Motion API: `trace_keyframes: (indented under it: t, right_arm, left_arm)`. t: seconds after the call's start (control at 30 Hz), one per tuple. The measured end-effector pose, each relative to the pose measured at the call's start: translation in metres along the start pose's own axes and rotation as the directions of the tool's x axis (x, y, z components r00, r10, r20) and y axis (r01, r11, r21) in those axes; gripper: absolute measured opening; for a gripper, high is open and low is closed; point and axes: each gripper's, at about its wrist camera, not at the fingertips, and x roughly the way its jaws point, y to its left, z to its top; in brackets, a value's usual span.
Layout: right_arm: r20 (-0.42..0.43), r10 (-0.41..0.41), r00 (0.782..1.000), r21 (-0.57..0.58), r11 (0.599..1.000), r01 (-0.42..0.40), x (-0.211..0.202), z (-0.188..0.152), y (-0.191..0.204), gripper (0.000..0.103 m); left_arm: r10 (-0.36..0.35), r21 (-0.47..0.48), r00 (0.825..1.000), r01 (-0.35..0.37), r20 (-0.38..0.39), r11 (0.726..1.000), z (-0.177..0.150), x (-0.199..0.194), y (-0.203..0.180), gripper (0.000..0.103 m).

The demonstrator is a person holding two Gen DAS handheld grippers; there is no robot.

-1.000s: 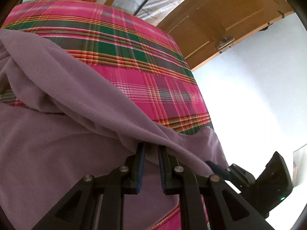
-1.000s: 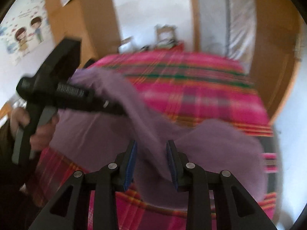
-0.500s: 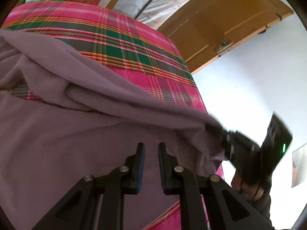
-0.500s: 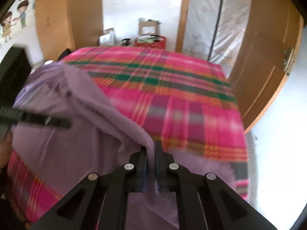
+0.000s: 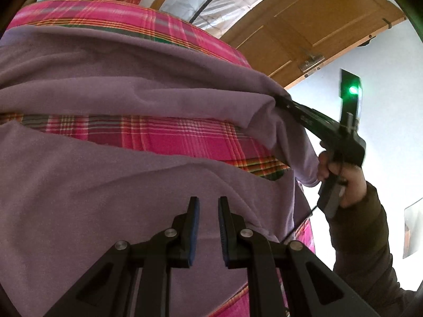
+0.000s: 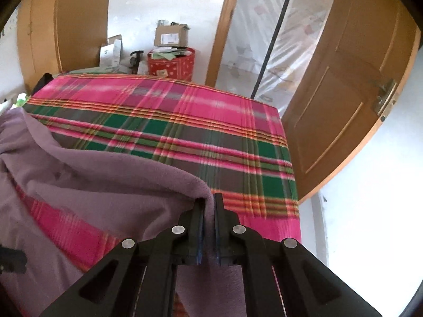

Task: Fold clothes

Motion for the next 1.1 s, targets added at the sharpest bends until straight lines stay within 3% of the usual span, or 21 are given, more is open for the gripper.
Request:
trace_keyframes:
  t: [0.13, 0.23, 0.5, 0.63, 0.7, 0.97, 1.1]
  right_arm:
    - [-0.020, -0.016, 1.000, -0.017, 1.000, 0.016, 0.013, 0.002, 0.008, 0.008]
    - [-0.014, -0.030, 0.999, -0.034, 0.999, 0.030, 0.010, -0.003, 0.011, 0.016]
    - [0.041, -0.029, 0.999, 0.029, 0.999, 0.028, -0.038, -0.017, 0.002, 0.029]
    - [0.052, 0.008, 0.999, 0.069, 0.998, -0.012, -0.071, -0.039, 0.006, 0.030]
    - [0.070, 0.067, 0.995, 0.074, 0.995, -0.072, -0.090, -0.057, 0.016, 0.030]
    - [0.079, 0.228, 0.970, 0.001, 0.973, -0.229, -0.139, -0.116, 0.075, 0.030]
    - [0.063, 0.277, 0.959, -0.014, 0.961, -0.277, -0.142, -0.137, 0.097, 0.030]
  left_arm:
    - [-0.001, -0.004, 1.000, 0.001, 0.000, 1.000, -0.004, -0.005, 0.002, 0.014]
    - [0.004, -0.015, 1.000, -0.004, 0.015, 1.000, -0.006, -0.014, 0.006, 0.014]
    - [0.071, -0.068, 0.991, -0.063, 0.113, 0.996, -0.031, -0.076, 0.028, 0.014]
    - [0.150, -0.148, 0.971, -0.123, 0.187, 0.981, -0.059, -0.127, 0.060, 0.014]
    - [0.190, -0.205, 0.957, -0.145, 0.221, 0.968, -0.076, -0.153, 0.081, 0.014]
    - [0.341, -0.394, 0.900, -0.219, 0.271, 0.893, -0.138, -0.225, 0.144, 0.019]
    - [0.367, -0.454, 0.892, -0.220, 0.264, 0.863, -0.159, -0.235, 0.160, 0.020]
